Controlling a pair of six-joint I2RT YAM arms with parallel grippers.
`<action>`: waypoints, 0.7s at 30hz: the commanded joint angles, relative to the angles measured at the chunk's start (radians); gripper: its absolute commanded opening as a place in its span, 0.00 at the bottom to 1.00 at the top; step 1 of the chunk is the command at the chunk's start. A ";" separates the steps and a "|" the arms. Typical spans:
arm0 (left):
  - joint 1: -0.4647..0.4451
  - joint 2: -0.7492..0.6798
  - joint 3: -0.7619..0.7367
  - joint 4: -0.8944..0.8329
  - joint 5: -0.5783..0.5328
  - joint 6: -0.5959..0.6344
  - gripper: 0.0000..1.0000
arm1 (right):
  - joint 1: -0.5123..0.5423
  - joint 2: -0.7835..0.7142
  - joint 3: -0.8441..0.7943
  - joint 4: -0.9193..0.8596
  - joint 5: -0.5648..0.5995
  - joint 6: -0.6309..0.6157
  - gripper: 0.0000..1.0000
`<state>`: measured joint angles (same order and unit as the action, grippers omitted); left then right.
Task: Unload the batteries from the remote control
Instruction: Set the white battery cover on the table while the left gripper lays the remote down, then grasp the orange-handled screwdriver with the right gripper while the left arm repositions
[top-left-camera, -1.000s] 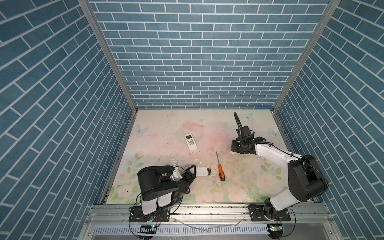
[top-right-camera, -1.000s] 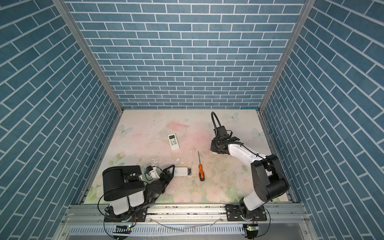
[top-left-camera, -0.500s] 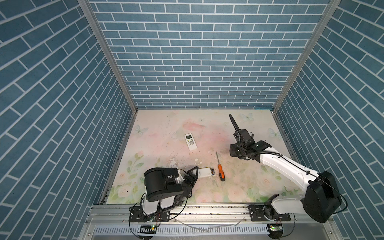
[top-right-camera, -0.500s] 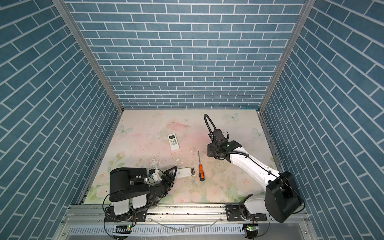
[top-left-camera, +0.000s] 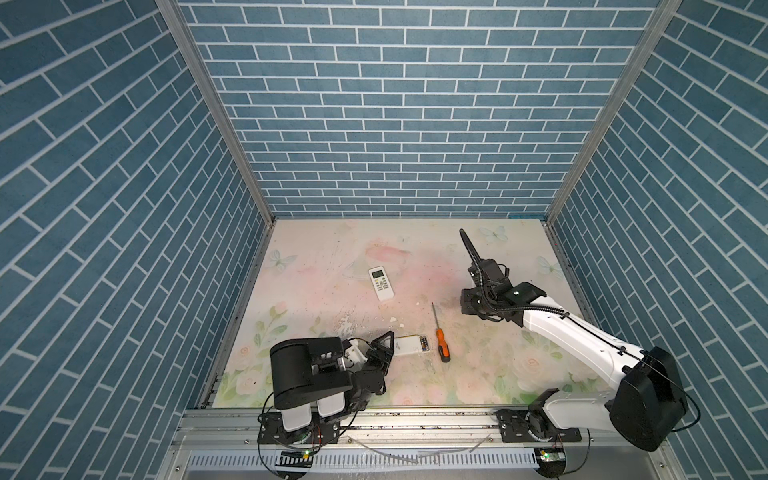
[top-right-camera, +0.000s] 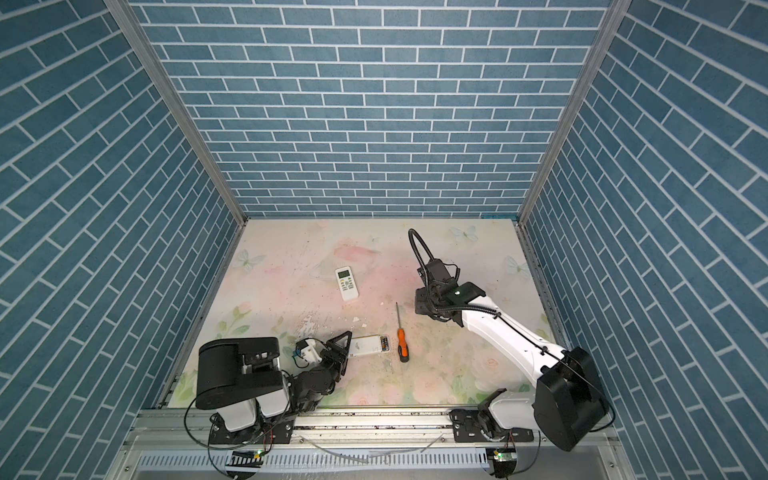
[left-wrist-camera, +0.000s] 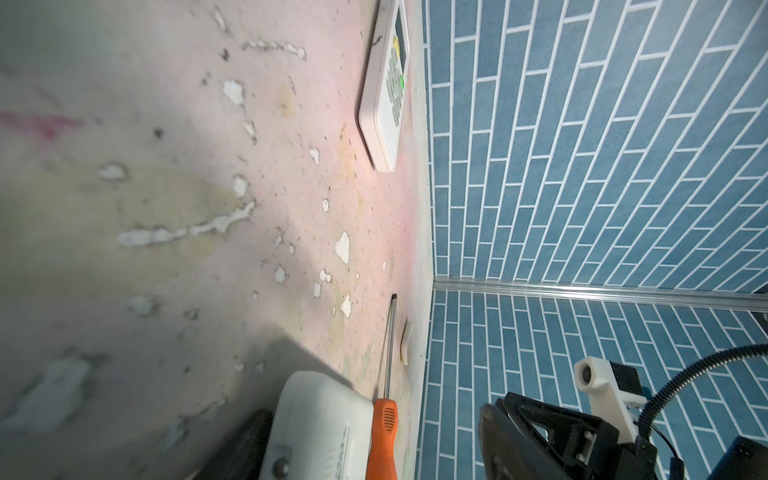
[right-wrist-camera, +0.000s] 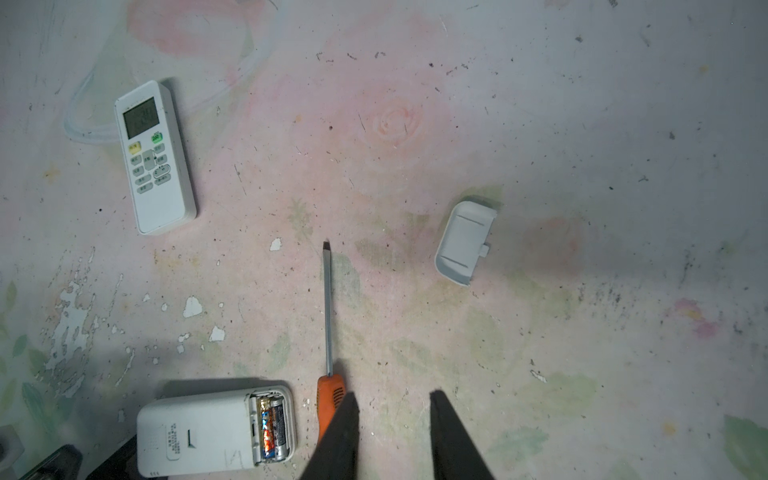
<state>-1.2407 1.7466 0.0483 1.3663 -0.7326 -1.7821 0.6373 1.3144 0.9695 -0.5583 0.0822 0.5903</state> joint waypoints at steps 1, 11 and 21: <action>0.010 -0.038 -0.024 -0.382 -0.061 0.052 0.79 | 0.005 0.001 0.051 -0.031 0.009 0.017 0.32; 0.024 -0.495 0.193 -1.309 -0.076 0.128 0.86 | 0.017 0.030 0.065 -0.031 0.006 0.021 0.32; 0.066 -0.664 0.404 -1.822 -0.038 0.289 0.91 | 0.151 0.091 0.061 -0.103 0.035 0.092 0.32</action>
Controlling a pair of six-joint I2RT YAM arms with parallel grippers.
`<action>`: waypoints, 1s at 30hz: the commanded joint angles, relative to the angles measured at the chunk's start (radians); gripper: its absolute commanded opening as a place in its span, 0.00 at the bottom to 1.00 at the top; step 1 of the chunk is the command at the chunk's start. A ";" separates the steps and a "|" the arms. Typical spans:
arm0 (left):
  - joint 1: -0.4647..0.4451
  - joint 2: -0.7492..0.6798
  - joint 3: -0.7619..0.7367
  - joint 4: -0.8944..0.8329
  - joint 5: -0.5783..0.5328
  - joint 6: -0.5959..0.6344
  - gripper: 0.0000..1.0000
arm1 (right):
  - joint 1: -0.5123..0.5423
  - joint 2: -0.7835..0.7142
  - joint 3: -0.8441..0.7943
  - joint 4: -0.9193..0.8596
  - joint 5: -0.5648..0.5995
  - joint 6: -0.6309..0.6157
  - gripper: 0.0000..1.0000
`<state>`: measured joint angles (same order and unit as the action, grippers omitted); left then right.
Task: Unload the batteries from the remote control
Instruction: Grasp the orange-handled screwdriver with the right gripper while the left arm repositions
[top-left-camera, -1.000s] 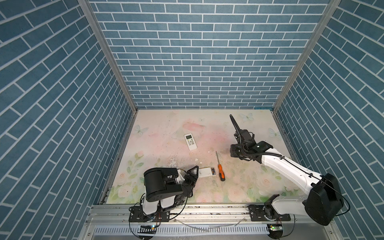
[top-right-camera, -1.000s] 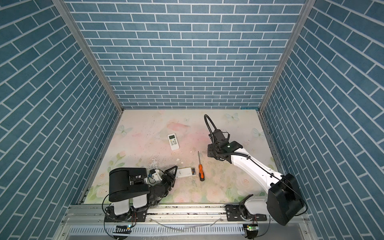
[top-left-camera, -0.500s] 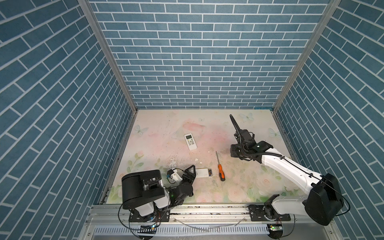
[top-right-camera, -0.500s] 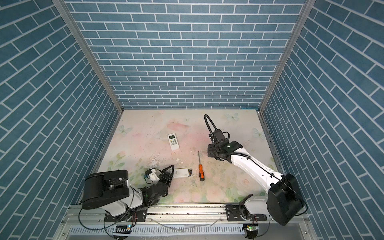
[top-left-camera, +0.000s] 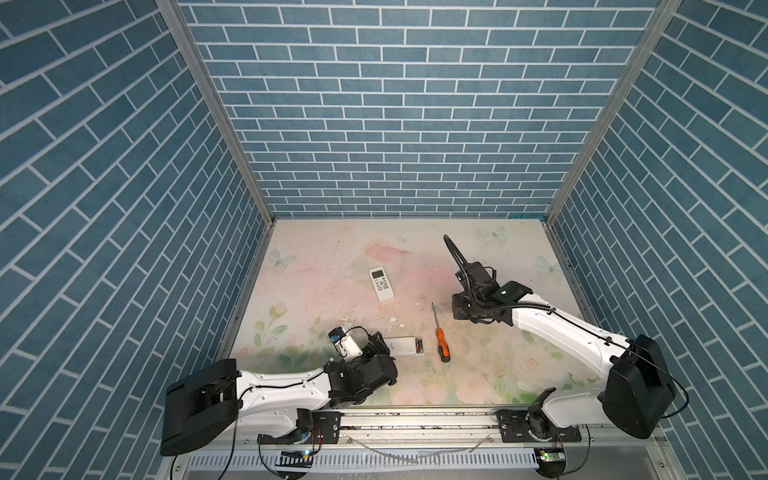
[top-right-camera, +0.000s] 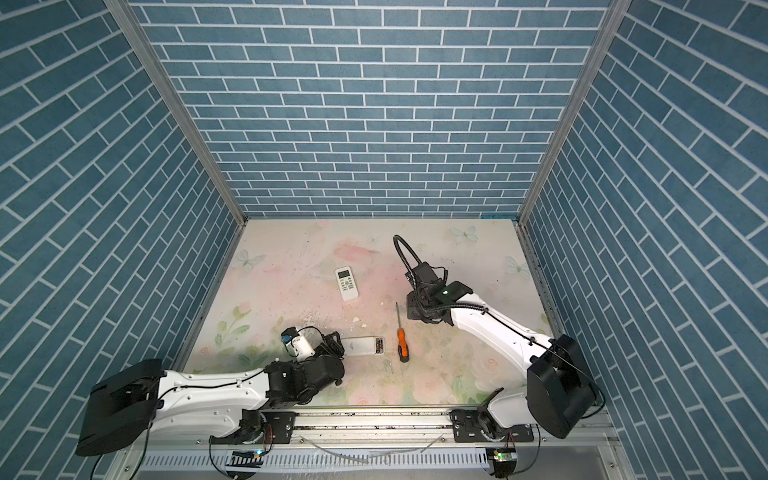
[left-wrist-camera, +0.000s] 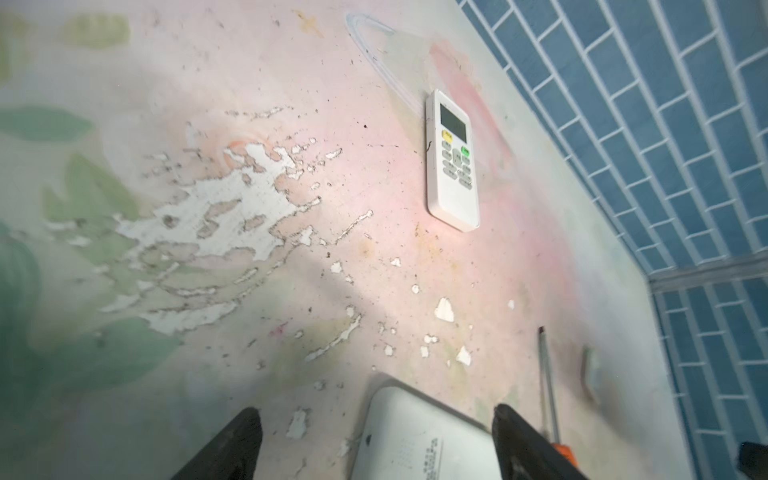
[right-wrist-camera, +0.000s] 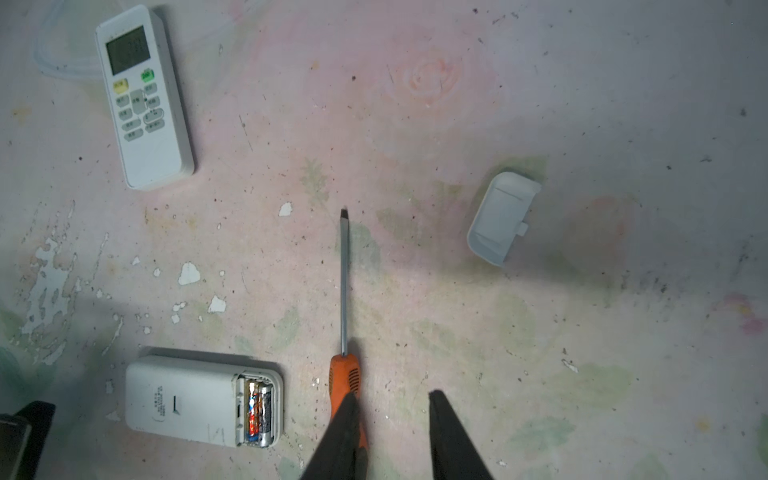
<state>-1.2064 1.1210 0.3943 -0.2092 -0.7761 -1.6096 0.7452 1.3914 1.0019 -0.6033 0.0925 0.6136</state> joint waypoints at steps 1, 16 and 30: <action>0.058 -0.061 0.067 -0.256 0.033 0.164 0.92 | 0.065 0.020 0.016 -0.056 0.024 0.086 0.33; 0.404 -0.317 0.195 -0.334 0.284 0.626 0.92 | 0.257 0.101 -0.075 -0.054 -0.002 0.305 0.49; 0.474 -0.236 0.271 -0.271 0.370 0.707 0.92 | 0.265 0.174 -0.184 0.061 -0.047 0.330 0.42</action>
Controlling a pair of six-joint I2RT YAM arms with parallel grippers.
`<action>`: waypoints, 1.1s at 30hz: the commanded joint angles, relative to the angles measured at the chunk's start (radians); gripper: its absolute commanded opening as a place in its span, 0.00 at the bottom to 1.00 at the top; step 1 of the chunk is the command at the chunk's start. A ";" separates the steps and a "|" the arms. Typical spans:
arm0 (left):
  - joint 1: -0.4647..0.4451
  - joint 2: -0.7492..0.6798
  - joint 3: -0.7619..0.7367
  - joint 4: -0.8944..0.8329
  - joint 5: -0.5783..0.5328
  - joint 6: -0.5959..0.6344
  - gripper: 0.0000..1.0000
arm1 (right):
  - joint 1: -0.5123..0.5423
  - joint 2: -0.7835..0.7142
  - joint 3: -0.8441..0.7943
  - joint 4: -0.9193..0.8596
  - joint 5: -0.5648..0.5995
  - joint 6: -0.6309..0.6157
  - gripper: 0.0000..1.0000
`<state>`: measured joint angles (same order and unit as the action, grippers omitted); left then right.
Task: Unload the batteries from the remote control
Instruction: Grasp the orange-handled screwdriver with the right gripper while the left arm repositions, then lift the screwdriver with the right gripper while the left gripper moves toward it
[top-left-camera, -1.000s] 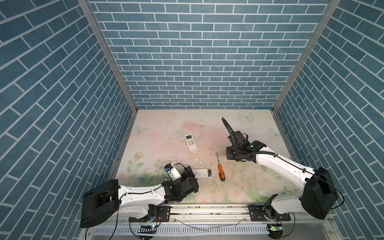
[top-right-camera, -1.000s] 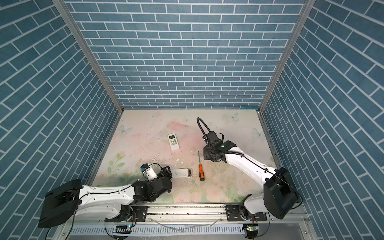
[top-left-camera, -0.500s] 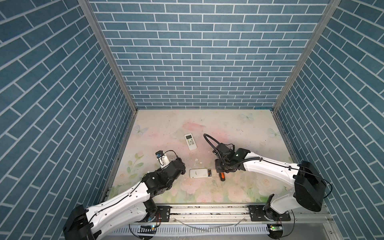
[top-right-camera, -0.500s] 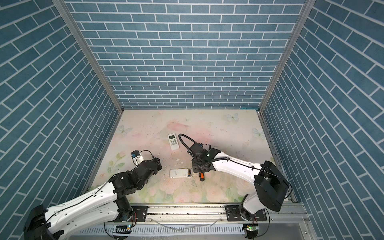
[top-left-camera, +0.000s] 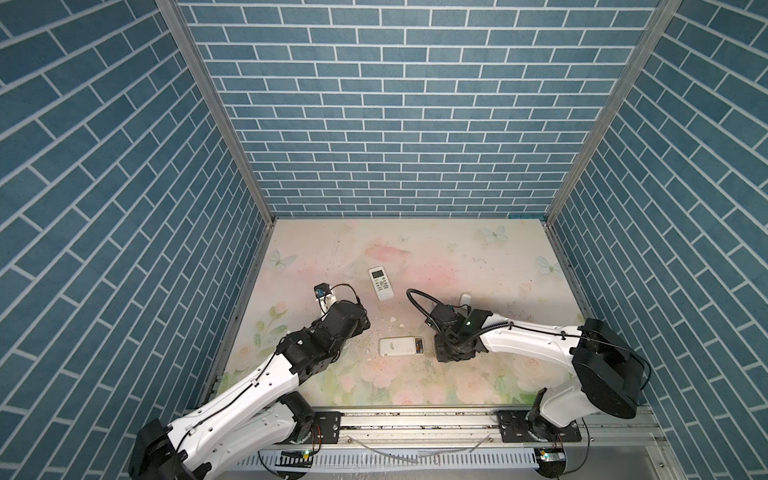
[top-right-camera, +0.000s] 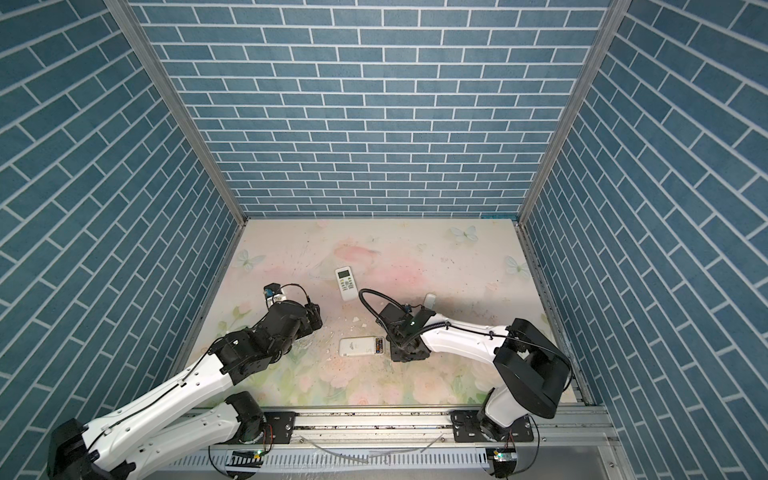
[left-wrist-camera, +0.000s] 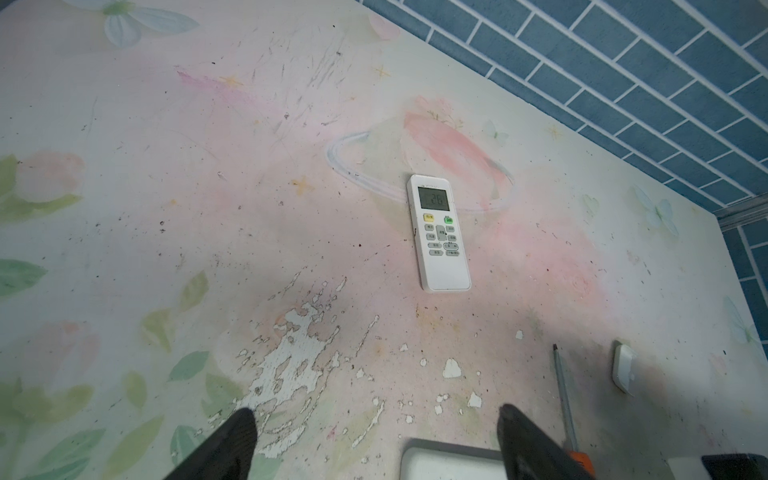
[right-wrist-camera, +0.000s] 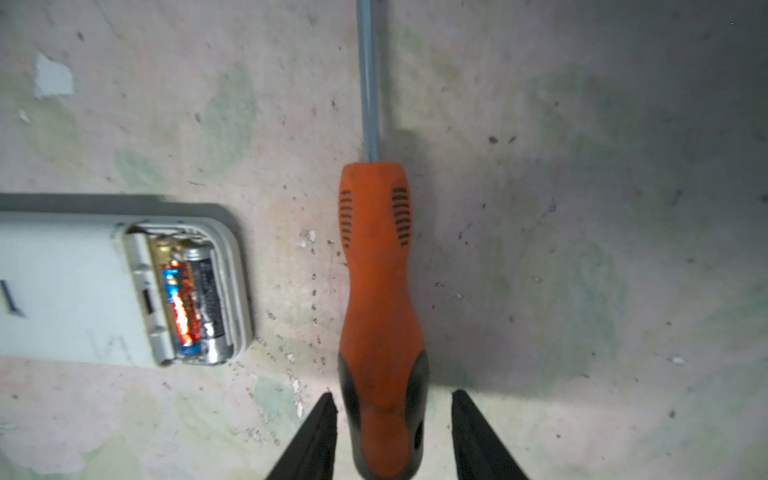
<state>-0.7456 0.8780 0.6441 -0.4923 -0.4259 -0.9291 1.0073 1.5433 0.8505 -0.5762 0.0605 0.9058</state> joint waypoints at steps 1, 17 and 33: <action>0.017 0.011 0.026 0.012 0.025 0.027 0.92 | 0.004 0.027 -0.039 0.048 -0.012 0.038 0.39; 0.057 0.217 -0.078 0.484 0.436 -0.145 0.89 | -0.033 -0.276 0.039 -0.134 -0.004 -0.234 0.03; -0.061 0.511 -0.020 1.074 0.528 -0.300 0.84 | -0.053 -0.345 0.189 -0.157 -0.067 -0.350 0.00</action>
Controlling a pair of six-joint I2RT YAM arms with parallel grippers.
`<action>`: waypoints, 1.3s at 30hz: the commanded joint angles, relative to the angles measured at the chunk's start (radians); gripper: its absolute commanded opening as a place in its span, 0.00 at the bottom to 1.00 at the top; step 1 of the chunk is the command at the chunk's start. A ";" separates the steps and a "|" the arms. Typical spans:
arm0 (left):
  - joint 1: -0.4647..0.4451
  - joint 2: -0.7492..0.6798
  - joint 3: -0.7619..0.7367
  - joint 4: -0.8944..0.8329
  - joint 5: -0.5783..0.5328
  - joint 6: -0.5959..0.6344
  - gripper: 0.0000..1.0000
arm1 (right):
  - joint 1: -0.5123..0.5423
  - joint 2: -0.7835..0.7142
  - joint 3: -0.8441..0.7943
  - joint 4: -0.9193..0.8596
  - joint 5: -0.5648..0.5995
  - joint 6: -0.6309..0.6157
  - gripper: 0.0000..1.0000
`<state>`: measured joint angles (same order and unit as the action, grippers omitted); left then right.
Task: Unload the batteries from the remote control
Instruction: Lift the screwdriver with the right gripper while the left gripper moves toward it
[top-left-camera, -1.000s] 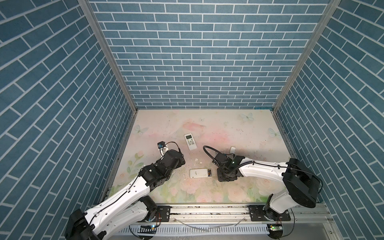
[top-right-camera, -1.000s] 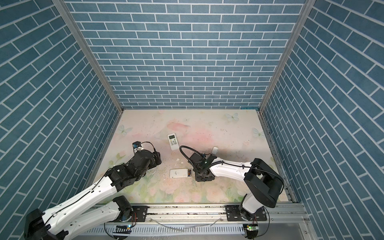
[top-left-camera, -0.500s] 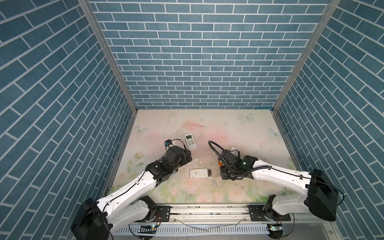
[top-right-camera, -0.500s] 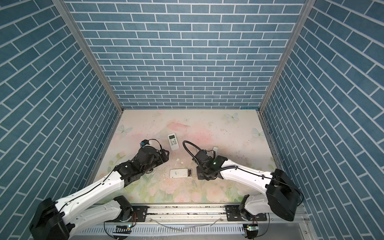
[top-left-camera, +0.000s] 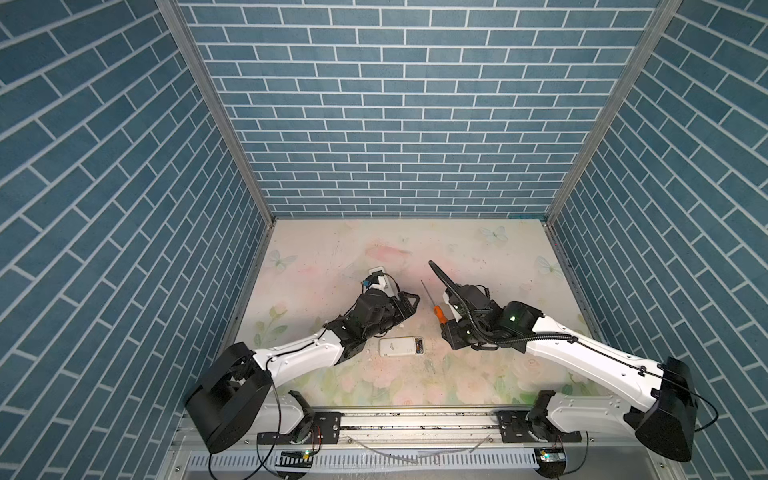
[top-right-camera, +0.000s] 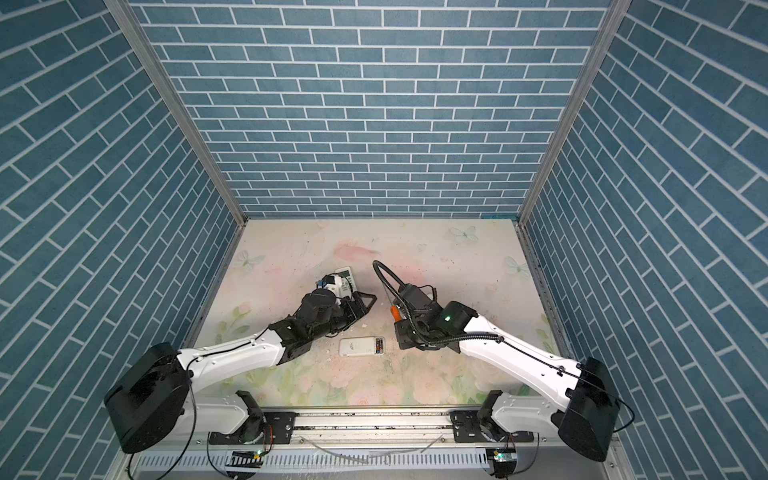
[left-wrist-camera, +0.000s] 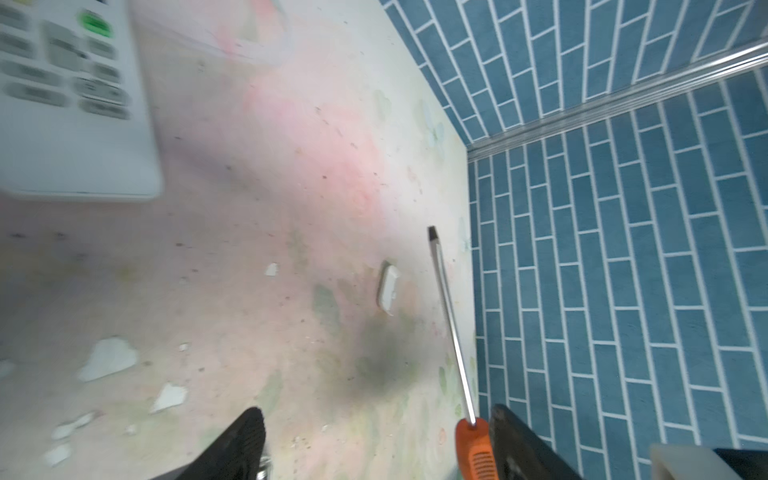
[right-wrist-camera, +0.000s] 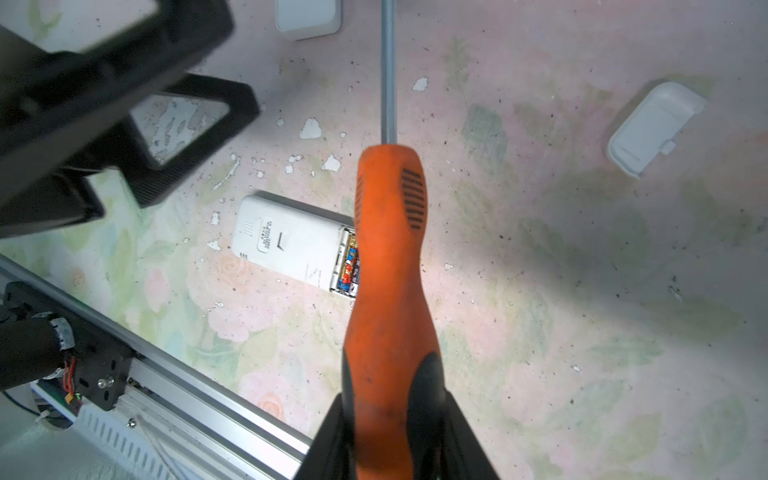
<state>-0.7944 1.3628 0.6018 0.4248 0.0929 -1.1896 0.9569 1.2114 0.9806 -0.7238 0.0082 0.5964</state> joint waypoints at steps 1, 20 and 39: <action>-0.016 0.040 0.026 0.178 0.007 -0.046 0.83 | -0.002 -0.013 0.064 -0.006 -0.021 -0.043 0.00; -0.057 0.213 0.067 0.381 0.047 -0.133 0.52 | -0.003 -0.022 0.075 0.023 -0.020 -0.055 0.00; -0.068 0.224 0.067 0.391 0.057 -0.129 0.34 | -0.063 -0.006 0.048 0.073 -0.049 -0.063 0.00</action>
<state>-0.8574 1.5715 0.6518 0.7864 0.1387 -1.3285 0.8989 1.2114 1.0054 -0.6743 -0.0257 0.5674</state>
